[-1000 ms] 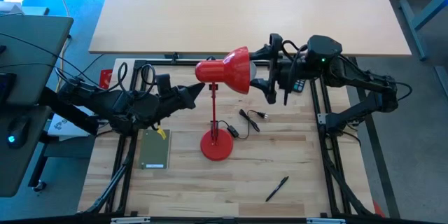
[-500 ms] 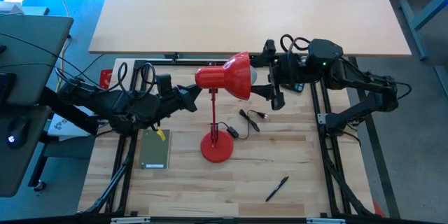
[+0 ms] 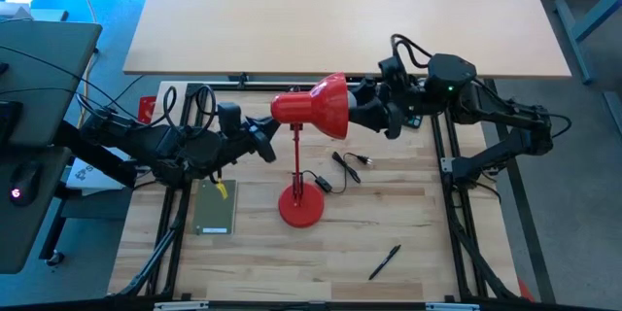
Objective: Screw lightbulb
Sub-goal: Insert the white lightbulb into the red lamp
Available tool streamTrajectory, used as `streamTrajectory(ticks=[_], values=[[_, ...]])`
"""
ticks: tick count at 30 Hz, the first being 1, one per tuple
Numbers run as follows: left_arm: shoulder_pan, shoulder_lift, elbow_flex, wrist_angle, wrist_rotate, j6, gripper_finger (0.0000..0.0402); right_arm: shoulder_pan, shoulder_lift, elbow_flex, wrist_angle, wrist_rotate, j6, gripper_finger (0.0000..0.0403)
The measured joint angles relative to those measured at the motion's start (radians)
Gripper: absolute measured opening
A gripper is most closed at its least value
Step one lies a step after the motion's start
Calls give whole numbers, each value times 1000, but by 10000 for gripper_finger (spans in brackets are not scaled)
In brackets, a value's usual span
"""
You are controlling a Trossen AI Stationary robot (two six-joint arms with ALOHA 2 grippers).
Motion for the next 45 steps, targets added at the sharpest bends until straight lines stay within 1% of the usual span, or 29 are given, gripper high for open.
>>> streamTrajectory(ticks=[5, 10, 13, 16, 19, 22, 25, 28, 40, 45], values=[[0, 0, 0, 0, 0, 121, 0, 0, 0, 0, 0, 7, 220, 275], [0, 0, 0, 0, 0, 268, 0, 0, 0, 0, 0, 0, 522, 275], [0, 0, 0, 0, 0, 340, 0, 0, 0, 0, 5, -20, 655, 275], [1, 0, 0, 0, 0, 372, 0, 0, 0, 0, 8, -31, 771, 275], [1, 0, 0, 0, 0, 360, 0, 0, 0, 0, 10, -31, 860, 275], [1, 0, 0, 0, 0, 349, 0, 0, 0, 0, 11, -31, 896, 275], [-2, 0, 0, 0, 0, 347, 0, 0, 0, 0, 11, 6, 898, 275], [-2, 0, 0, 0, 0, 347, 0, 0, 0, 0, 11, 13, 896, 277], [-2, 0, 0, 0, 0, 347, 0, 0, -2, 0, -18, 13, 872, 283], [-2, 0, 0, 0, 0, 347, 0, 0, -2, 1, -23, 10, 810, 283]])
